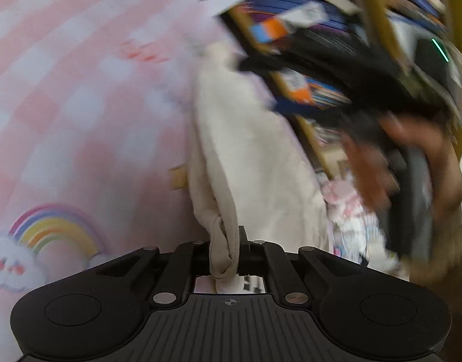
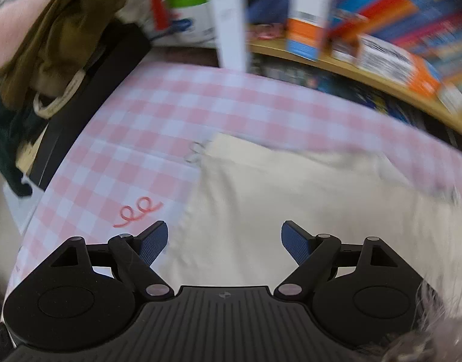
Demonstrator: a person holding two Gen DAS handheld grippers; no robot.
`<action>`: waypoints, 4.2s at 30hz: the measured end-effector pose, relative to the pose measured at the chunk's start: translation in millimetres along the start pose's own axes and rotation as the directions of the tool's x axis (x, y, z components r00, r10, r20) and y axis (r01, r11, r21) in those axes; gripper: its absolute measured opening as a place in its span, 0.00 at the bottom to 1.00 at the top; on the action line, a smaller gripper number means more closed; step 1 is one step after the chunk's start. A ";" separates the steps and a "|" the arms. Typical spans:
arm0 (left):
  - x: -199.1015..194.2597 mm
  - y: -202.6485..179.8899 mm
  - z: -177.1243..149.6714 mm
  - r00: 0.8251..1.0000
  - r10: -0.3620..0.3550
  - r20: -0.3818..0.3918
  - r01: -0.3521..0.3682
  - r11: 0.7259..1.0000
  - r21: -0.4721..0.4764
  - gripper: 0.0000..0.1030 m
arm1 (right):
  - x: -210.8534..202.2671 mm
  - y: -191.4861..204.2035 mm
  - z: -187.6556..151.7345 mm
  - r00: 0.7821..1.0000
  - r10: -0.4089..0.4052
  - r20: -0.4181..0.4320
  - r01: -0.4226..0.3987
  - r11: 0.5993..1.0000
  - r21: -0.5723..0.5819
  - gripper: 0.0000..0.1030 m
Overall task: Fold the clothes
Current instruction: 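Lift the shirt edge with both grippers and fold it over onto the shirt, then open both grippers and release the folded shirt onto the mat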
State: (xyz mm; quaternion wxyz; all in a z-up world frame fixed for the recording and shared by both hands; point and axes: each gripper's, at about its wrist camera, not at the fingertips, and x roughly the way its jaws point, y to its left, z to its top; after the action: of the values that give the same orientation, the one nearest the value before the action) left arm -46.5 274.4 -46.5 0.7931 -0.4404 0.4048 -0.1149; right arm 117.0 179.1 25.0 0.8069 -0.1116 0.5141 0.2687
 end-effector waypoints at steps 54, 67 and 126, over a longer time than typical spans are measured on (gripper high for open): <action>116.3 -216.9 -117.8 0.999 0.011 -0.035 0.014 0.767 0.641 0.06 | -132.5 -232.0 -35.8 0.985 -0.012 0.173 0.028 0.995 -0.094 0.06; 182.2 -258.3 -174.7 0.988 0.151 0.010 -0.124 0.767 0.629 0.06 | -136.7 -351.2 -85.5 0.963 0.128 0.237 -0.114 0.991 -0.069 0.06; 159.3 -211.0 -155.1 0.916 0.399 0.046 -0.388 0.849 0.359 0.29 | -160.5 -402.5 -316.5 0.974 0.215 0.071 -0.226 0.930 0.289 0.04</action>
State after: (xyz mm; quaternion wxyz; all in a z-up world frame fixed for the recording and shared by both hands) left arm -22.1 -29.0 -9.8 0.8607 -0.1934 0.4701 -0.0290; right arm 41.6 -350.9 -12.3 0.7889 0.0738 0.5421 0.2797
